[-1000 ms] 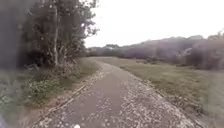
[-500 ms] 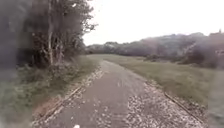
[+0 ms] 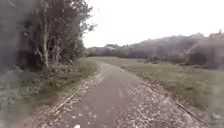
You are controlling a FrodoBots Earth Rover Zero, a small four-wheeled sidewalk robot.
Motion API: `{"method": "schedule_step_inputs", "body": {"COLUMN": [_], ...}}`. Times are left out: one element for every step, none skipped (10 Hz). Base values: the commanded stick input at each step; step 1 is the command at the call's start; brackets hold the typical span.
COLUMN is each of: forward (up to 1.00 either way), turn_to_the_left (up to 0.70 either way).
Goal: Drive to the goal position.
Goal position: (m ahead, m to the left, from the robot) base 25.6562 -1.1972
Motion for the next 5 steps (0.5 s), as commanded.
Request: {"method": "schedule_step_inputs", "body": {"forward": [0.7,0.7,0.7,0.7,0.7], "turn_to_the_left": [-0.12,-0.02,-0.01,-0.14,-0.14]}}
